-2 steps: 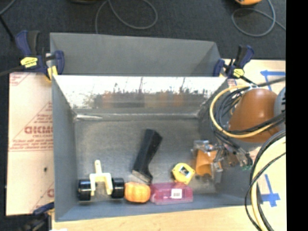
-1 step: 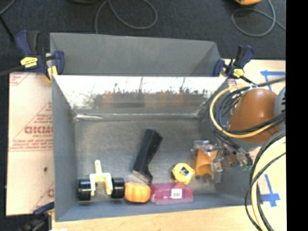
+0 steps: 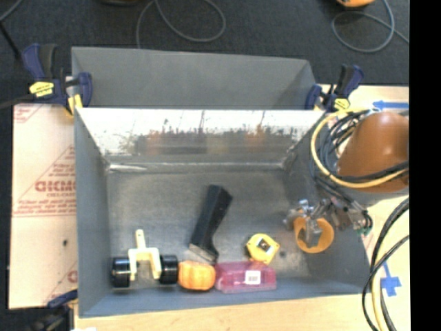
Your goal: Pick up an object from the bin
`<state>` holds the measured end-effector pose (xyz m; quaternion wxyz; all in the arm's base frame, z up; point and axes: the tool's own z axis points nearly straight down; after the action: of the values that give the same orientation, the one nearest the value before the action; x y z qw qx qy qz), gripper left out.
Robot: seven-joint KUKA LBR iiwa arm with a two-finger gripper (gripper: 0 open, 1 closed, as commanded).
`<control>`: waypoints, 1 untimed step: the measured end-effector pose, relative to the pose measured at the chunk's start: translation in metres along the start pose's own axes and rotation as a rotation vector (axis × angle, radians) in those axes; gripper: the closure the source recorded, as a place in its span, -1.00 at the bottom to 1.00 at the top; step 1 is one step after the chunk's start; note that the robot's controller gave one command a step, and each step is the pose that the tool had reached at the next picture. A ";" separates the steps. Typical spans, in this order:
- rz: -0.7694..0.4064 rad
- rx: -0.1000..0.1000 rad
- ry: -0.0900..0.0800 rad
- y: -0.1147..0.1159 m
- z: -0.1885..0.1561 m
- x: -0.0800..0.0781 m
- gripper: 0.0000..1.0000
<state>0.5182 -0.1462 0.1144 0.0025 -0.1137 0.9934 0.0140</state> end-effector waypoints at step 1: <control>0.028 0.009 -0.003 -0.005 -0.073 0.016 1.00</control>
Offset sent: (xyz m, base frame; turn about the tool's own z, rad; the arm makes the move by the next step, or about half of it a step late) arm 0.0000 0.0000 0.0000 0.0000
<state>0.5036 -0.1567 0.1869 0.0044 -0.0998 0.9949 0.0098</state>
